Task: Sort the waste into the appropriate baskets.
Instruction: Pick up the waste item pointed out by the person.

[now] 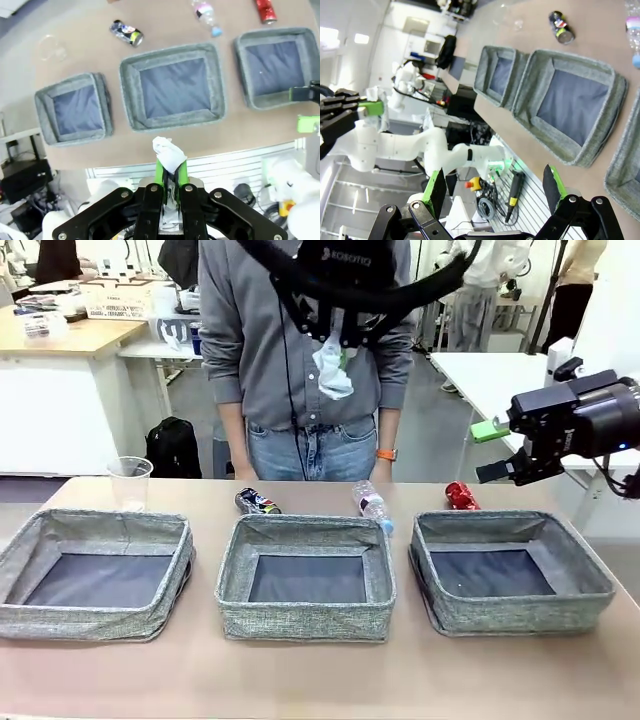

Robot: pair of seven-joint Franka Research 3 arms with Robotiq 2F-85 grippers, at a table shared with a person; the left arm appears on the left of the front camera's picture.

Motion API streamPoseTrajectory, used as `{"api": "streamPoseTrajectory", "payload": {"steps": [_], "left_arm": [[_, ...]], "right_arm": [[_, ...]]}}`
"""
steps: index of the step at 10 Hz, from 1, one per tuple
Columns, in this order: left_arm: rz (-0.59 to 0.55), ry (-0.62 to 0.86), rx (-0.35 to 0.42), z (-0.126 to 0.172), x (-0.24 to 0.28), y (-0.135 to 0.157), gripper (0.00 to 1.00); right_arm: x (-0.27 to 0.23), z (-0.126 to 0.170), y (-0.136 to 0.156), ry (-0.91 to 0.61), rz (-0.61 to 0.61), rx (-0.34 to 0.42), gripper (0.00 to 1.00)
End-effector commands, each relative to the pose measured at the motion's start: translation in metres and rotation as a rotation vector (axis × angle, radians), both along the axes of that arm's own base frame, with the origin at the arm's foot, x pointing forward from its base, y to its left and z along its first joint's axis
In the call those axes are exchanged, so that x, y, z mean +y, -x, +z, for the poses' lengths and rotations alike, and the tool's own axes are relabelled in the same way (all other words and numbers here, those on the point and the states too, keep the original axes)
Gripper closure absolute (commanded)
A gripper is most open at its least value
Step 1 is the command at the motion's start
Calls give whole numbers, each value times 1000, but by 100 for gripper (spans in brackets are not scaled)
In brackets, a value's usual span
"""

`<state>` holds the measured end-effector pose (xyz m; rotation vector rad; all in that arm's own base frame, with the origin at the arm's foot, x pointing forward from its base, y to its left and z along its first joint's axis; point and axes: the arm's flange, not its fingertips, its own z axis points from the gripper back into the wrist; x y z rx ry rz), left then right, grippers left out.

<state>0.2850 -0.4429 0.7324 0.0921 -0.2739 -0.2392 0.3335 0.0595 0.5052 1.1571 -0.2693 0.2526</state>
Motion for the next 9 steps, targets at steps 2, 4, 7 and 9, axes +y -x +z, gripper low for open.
{"api": "streamPoseTrajectory", "payload": {"steps": [2,4,7,9], "left_arm": [[70,89,48,28,8,-23,91],[126,91,98,34,13,-34,91],[96,76,78,25,21,-39,91],[96,76,78,25,21,-39,91]], "right_arm": [[3,3,-1,-27,-7,5,0],[3,3,-1,-27,-7,5,0],[3,3,-1,-27,-7,5,0],[3,3,-1,-27,-7,5,0]]}}
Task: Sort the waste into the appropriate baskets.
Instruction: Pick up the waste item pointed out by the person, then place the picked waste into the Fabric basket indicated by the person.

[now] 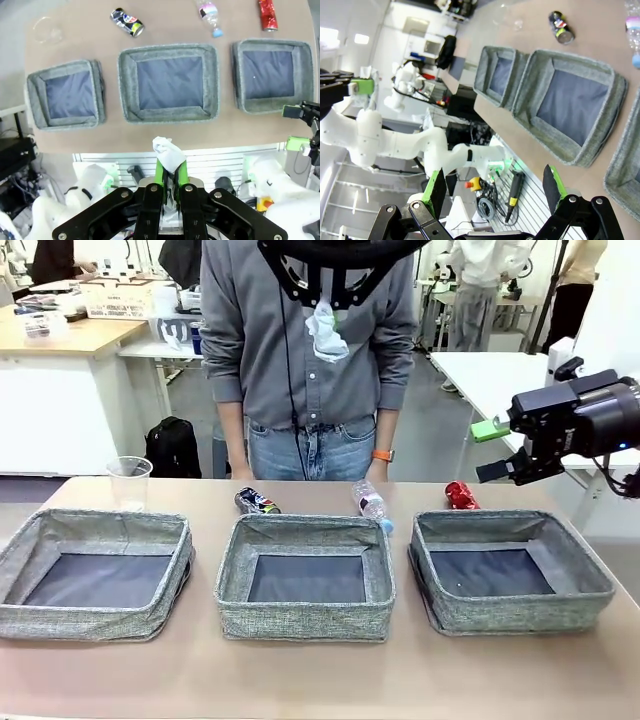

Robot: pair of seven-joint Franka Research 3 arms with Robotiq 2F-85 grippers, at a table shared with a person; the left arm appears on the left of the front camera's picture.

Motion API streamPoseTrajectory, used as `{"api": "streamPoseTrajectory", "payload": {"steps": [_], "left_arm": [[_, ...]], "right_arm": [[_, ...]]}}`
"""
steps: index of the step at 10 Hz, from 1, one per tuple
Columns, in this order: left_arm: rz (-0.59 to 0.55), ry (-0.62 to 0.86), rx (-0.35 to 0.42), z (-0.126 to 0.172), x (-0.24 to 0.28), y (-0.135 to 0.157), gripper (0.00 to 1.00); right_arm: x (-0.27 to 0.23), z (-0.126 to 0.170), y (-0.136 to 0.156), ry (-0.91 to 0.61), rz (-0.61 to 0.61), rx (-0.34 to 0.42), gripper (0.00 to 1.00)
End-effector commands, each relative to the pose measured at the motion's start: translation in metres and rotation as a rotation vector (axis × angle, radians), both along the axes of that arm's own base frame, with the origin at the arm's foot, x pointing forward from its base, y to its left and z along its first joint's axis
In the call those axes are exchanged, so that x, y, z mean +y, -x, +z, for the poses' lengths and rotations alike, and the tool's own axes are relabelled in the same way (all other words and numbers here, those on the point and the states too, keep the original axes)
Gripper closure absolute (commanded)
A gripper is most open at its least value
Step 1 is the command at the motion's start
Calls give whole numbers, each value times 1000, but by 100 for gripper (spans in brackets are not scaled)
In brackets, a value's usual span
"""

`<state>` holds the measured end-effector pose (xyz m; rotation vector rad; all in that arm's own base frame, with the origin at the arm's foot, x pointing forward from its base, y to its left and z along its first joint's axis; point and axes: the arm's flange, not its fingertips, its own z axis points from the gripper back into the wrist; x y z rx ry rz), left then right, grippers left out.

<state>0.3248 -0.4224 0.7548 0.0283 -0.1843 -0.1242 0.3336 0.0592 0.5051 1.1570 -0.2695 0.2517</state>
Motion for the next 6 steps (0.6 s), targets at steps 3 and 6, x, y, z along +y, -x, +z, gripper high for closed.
{"api": "streamPoseTrajectory", "payload": {"steps": [3,6], "left_arm": [[-14,7,-15,3,1,1,91],[-14,7,-15,3,1,1,91]], "right_arm": [[3,3,-1,-27,-6,5,0],[3,3,-1,-27,-6,5,0]]}}
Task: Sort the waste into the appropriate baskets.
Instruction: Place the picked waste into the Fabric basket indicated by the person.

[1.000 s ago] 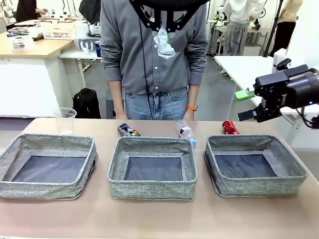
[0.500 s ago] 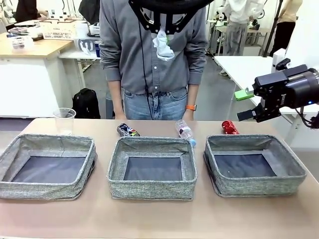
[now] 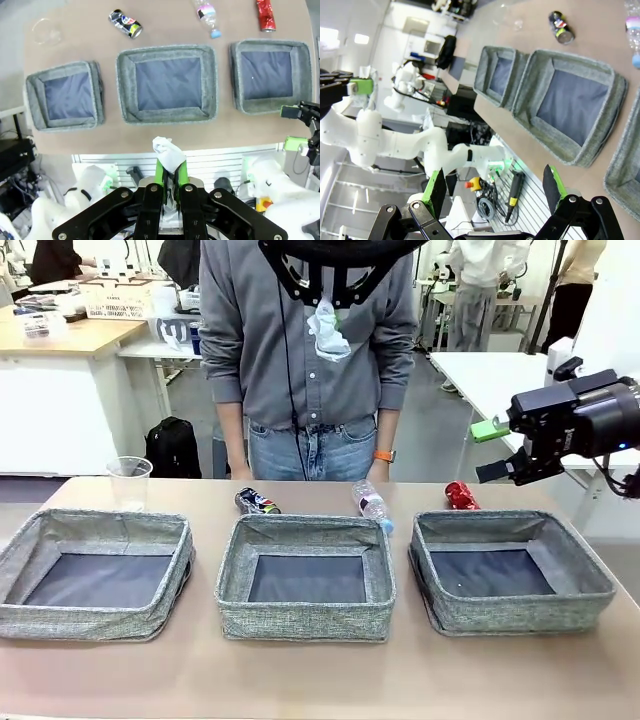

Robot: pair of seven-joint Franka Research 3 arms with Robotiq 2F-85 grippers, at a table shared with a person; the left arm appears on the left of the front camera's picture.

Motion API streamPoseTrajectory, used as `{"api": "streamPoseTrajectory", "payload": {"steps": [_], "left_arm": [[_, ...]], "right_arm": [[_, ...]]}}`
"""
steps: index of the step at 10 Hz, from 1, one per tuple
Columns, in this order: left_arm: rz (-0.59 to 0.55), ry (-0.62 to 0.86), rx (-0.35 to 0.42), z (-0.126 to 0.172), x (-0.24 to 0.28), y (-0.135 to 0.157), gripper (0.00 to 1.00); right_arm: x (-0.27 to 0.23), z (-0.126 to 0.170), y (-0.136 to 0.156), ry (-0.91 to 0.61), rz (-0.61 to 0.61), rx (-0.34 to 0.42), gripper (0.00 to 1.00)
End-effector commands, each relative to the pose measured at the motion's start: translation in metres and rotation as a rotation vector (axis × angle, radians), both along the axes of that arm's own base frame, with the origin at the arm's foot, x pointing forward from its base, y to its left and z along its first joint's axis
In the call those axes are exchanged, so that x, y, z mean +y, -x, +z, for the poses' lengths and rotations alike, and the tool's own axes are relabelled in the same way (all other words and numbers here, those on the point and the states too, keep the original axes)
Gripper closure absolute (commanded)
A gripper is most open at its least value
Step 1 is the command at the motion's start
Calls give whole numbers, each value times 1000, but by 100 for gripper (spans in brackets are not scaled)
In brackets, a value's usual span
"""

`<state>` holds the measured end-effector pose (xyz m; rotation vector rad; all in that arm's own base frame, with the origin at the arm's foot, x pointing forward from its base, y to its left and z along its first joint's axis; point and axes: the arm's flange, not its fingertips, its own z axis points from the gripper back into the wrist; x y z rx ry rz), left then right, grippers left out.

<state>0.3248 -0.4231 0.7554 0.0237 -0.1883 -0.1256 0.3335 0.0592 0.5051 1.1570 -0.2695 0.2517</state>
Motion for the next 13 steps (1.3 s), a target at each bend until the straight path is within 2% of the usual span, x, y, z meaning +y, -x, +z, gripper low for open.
{"api": "streamPoseTrajectory", "payload": {"steps": [1,13], "left_arm": [[-12,3,-12,2,2,1,91],[-12,3,-12,2,2,1,91]], "right_arm": [[3,3,-1,-27,-6,5,0],[3,3,-1,-27,-6,5,0]]}}
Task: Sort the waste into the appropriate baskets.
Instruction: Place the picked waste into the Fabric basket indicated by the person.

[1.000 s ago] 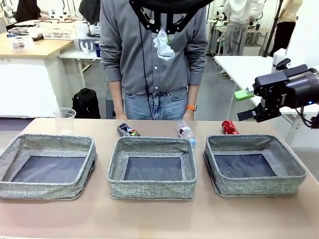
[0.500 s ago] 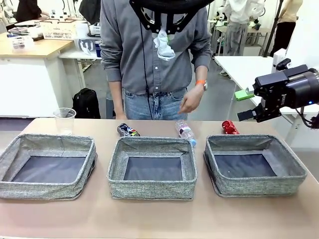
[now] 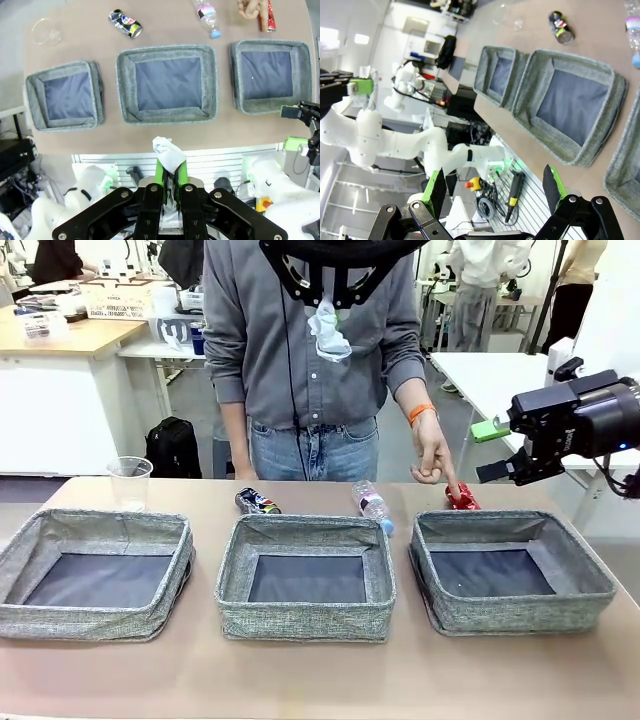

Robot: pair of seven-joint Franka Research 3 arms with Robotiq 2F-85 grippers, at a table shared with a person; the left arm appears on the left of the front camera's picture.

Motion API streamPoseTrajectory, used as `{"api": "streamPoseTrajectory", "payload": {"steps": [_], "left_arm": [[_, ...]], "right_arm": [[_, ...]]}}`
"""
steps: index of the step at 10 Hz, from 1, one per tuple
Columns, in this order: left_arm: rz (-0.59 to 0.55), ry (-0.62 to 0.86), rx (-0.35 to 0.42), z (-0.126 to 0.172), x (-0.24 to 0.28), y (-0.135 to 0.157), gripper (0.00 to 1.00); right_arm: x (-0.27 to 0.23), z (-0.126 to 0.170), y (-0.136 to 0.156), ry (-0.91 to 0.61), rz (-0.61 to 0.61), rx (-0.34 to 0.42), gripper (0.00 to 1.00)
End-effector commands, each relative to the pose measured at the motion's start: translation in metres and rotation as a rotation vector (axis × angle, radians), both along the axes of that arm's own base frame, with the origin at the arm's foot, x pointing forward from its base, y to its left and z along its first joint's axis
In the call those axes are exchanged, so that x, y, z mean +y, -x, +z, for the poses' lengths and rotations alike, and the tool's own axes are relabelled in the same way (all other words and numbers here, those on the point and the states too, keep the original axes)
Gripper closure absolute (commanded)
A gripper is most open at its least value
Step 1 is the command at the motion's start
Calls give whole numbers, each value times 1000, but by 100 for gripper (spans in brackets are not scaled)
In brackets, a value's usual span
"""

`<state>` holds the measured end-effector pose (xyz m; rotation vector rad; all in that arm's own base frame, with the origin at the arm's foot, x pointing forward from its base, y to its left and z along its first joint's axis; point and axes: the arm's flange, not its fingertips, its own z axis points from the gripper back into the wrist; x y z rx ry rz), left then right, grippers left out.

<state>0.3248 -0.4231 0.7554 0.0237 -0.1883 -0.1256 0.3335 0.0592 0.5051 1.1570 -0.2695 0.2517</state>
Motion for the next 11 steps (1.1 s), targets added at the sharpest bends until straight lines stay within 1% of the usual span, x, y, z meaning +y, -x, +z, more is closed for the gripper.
{"api": "streamPoseTrajectory", "payload": {"steps": [1,6,7,8,9,10,11], "left_arm": [[-12,3,-12,2,2,1,91],[-12,3,-12,2,2,1,91],[0,0,0,0,0,0,91],[-35,50,-25,-26,-1,9,91],[-103,91,-7,-58,-5,15,91],[-168,169,36,-94,-11,12,91],[-184,237,87,-132,-17,-1,91]], "right_arm": [[3,3,-1,-27,-6,5,0],[3,3,-1,-27,-6,5,0],[0,0,0,0,0,0,0],[-16,-2,8,52,13,-5,0],[-42,-6,19,100,-12,-7,0],[-80,-10,34,135,-101,-13,0],[-124,-19,48,190,-191,-24,0]]}}
